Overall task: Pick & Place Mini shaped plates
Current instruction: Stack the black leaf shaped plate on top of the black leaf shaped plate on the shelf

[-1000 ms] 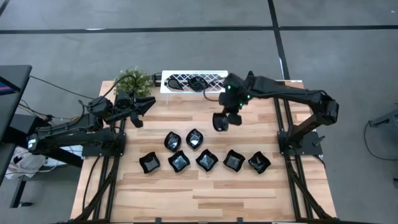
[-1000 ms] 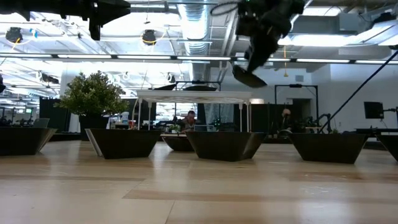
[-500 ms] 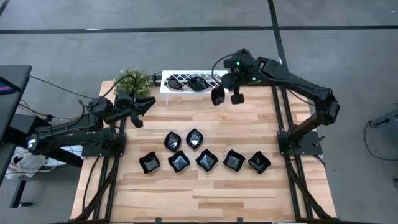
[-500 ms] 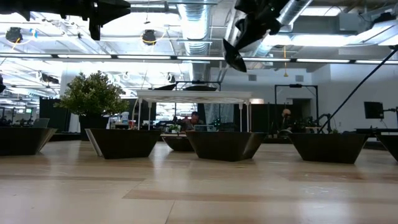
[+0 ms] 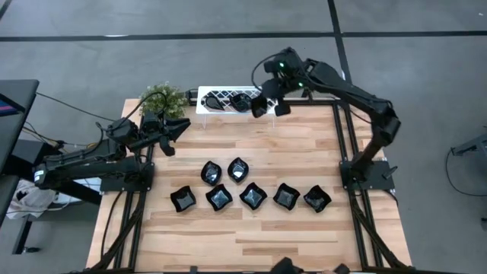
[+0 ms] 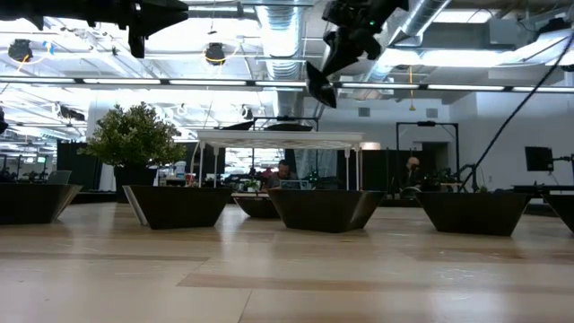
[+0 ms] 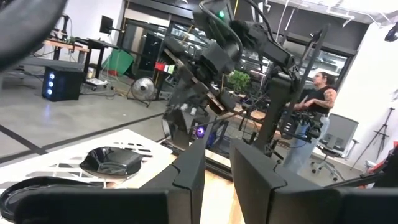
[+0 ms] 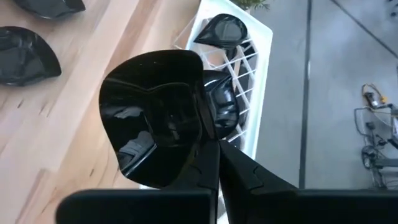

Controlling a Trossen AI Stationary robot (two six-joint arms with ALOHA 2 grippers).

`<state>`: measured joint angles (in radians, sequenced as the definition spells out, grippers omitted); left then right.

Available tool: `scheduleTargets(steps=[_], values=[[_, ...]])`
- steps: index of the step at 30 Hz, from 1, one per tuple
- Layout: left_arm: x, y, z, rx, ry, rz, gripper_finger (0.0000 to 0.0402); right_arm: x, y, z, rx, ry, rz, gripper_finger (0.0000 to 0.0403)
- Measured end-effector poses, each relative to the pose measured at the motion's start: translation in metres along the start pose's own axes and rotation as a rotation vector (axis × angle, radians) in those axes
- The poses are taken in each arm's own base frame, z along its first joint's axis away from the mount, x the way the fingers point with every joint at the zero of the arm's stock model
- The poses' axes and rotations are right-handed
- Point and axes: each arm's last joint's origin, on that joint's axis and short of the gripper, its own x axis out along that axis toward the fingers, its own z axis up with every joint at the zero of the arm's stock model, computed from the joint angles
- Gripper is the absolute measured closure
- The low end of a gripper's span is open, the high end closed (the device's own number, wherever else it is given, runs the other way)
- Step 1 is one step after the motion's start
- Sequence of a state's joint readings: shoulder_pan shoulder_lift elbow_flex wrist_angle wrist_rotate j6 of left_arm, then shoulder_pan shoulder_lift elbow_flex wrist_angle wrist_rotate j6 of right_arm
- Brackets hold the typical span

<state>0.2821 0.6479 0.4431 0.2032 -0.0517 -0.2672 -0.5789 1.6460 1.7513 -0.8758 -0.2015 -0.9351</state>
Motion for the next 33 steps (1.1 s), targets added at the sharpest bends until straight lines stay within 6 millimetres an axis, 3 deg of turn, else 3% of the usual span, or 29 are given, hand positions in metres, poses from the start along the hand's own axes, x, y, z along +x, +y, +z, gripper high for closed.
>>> scheduleTargets(steps=[10, 15, 21, 33], values=[[0.000, 0.000, 0.000, 0.000, 0.000, 0.000, 0.0325, 0.037, -0.049, 0.013, -0.037, 0.058, 0.164, 0.0403], [0.000, 0.000, 0.000, 0.000, 0.000, 0.001, 0.0325, 0.064, -0.054, 0.004, -0.056, 0.048, 0.177, 0.0403], [0.000, 0.000, 0.000, 0.000, -0.001, 0.001, 0.0325, 0.066, -0.056, 0.001, -0.054, 0.047, 0.181, 0.0403], [0.000, 0.002, 0.002, -0.001, -0.029, 0.056, 0.0325, 0.048, -0.061, 0.018, -0.040, -0.060, 0.128, 0.0403]])
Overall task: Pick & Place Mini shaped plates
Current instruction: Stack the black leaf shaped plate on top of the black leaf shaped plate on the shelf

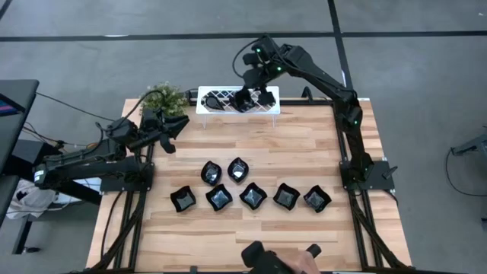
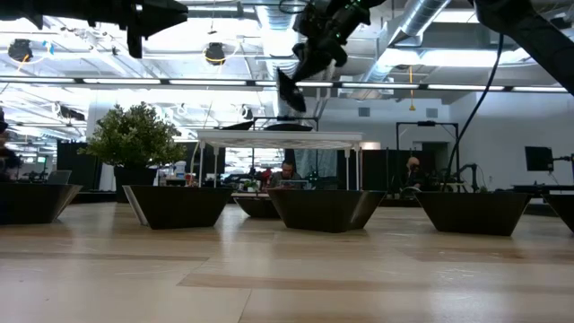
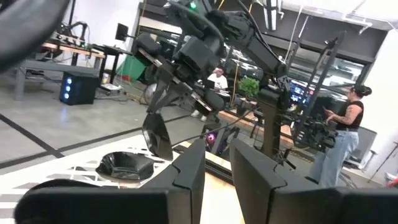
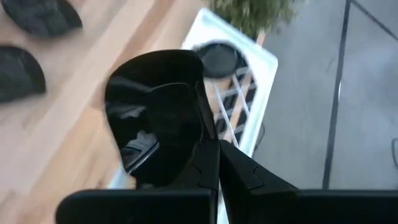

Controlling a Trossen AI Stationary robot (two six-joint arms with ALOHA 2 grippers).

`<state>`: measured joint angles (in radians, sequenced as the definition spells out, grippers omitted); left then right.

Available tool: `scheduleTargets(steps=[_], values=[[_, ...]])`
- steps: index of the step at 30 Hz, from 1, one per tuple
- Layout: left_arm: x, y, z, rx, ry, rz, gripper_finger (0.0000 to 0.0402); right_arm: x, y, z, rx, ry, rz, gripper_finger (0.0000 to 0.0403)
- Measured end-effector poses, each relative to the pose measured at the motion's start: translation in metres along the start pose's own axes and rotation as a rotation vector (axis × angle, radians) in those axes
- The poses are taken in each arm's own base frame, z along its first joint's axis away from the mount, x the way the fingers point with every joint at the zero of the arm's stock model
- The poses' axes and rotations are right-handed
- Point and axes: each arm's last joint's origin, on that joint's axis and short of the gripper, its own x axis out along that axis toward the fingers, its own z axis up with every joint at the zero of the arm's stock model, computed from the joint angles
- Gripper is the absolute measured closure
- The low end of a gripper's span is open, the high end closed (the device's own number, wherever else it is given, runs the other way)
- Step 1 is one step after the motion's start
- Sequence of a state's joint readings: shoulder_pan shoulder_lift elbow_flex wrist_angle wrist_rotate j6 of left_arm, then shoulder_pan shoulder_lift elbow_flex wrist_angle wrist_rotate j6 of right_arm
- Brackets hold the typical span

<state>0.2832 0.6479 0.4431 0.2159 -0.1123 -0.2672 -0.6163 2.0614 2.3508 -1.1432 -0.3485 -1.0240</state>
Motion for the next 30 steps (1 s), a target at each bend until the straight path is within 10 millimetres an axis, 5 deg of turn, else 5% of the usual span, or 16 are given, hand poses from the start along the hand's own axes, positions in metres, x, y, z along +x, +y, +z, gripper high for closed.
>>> scheduleTargets(steps=[18, 30], values=[[0.002, -0.001, 0.004, -0.010, -0.046, 0.004, 0.0325, 0.009, 0.025, 0.062, 0.092, -0.032, -0.149, 0.0403], [0.031, -0.001, -0.016, -0.133, 0.053, -0.032, 0.0325, 0.017, 0.054, 0.100, 0.193, 0.071, -0.325, 0.0403]])
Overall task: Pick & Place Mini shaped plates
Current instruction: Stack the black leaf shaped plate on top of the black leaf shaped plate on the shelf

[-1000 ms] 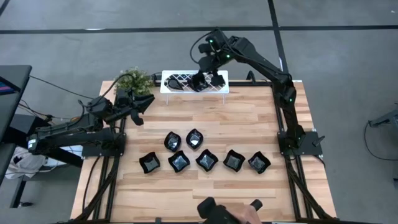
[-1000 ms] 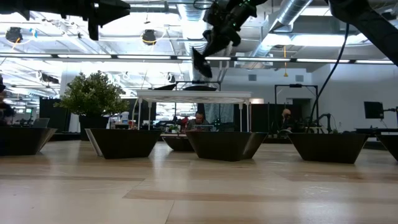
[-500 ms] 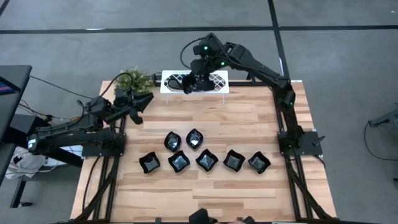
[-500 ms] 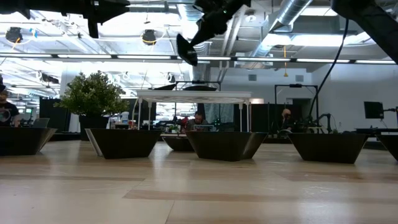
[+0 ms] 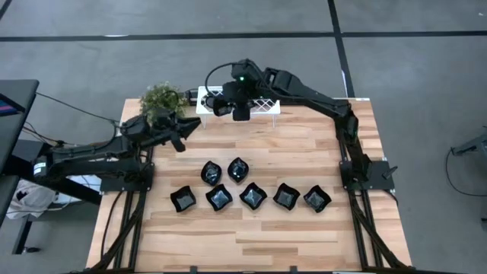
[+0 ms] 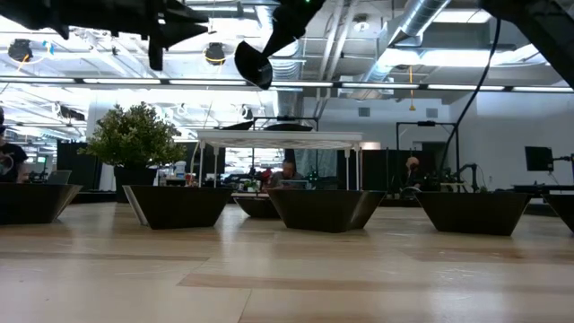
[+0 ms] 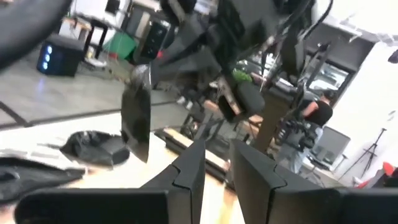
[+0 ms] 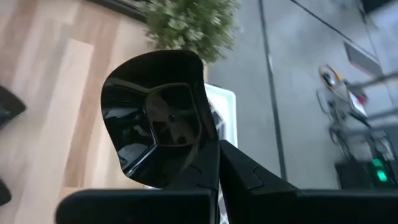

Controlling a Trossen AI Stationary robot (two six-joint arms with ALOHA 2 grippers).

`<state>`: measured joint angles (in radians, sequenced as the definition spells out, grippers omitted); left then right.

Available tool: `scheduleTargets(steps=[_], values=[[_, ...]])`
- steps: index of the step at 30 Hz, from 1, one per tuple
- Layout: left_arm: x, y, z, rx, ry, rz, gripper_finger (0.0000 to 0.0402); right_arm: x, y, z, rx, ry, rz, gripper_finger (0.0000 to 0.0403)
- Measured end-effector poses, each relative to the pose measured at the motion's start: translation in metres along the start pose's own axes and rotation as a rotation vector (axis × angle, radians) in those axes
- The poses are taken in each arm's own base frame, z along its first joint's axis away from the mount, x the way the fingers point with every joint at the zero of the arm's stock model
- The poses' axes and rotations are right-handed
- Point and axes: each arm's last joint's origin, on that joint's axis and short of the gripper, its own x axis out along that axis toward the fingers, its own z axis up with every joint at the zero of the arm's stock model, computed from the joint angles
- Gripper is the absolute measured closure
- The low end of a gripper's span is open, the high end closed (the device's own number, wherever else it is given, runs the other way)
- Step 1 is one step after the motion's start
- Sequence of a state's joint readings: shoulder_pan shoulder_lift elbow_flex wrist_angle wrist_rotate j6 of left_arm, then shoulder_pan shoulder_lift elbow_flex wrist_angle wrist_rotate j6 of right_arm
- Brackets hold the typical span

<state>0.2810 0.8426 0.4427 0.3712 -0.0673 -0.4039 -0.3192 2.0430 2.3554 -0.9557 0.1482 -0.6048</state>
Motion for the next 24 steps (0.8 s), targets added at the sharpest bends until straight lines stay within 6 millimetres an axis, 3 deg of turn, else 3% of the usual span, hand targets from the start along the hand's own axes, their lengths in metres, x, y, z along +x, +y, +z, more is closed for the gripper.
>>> scheduleTargets(steps=[6, 16, 24], values=[[0.004, 0.002, -0.003, 0.010, 0.006, 0.036, 0.0325, -0.003, 0.013, 0.007, 0.088, 0.077, -0.104, 0.0403], [0.012, 0.009, -0.010, 0.146, 0.010, 0.197, 0.0320, -0.009, 0.034, 0.023, 0.268, 0.044, -0.151, 0.0403], [0.015, 0.012, -0.013, 0.162, 0.005, 0.260, 0.0271, -0.001, 0.038, 0.020, 0.326, 0.059, -0.148, 0.0403]])
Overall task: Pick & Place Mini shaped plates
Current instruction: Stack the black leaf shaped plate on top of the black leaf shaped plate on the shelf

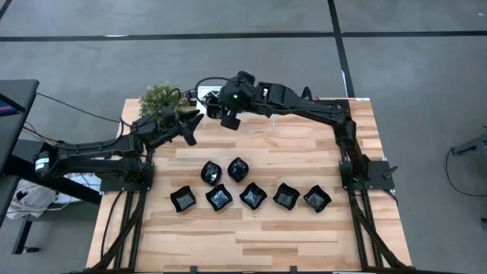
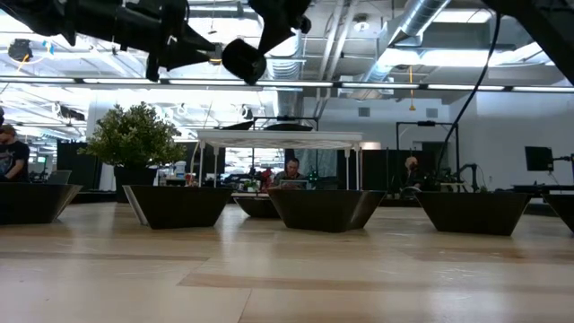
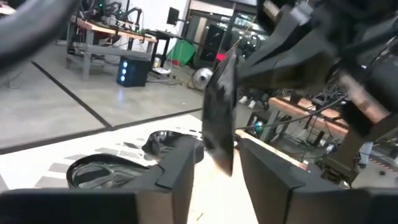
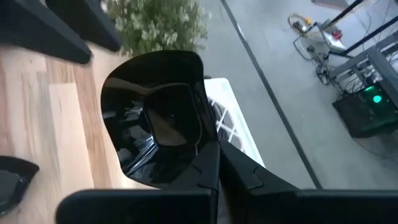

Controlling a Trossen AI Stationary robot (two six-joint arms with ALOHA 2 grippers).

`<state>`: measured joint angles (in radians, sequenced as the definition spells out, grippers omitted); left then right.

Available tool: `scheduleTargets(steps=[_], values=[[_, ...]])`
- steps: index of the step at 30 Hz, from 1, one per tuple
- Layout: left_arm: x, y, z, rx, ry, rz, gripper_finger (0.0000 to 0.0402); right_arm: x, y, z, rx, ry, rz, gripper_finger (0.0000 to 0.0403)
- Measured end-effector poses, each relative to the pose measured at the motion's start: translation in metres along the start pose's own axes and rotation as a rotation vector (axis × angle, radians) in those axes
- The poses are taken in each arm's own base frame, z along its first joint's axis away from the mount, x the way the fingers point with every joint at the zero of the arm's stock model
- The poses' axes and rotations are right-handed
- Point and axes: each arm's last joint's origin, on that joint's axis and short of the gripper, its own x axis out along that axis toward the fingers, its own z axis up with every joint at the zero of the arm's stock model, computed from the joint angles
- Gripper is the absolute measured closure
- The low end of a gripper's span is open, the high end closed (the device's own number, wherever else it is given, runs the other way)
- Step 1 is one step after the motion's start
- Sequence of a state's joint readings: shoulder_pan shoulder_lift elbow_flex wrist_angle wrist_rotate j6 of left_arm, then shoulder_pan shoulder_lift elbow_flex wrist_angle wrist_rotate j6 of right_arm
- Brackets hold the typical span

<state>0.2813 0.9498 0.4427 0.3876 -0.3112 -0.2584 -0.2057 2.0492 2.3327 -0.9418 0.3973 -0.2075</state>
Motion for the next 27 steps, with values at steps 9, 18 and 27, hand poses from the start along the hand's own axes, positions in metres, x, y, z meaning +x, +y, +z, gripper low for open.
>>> scheduleTargets(steps=[9, 18, 27], values=[[0.000, -0.002, 0.004, -0.024, -0.043, -0.006, 0.0187, 0.000, -0.001, 0.005, 0.048, -0.051, -0.009, 0.0403], [-0.002, -0.010, 0.013, 0.000, -0.138, -0.006, 0.0174, 0.001, -0.002, 0.004, 0.074, -0.045, -0.013, 0.0403], [0.000, -0.033, 0.048, 0.220, -0.210, 0.064, 0.0174, 0.004, -0.011, -0.001, 0.096, 0.006, -0.098, 0.0403]])
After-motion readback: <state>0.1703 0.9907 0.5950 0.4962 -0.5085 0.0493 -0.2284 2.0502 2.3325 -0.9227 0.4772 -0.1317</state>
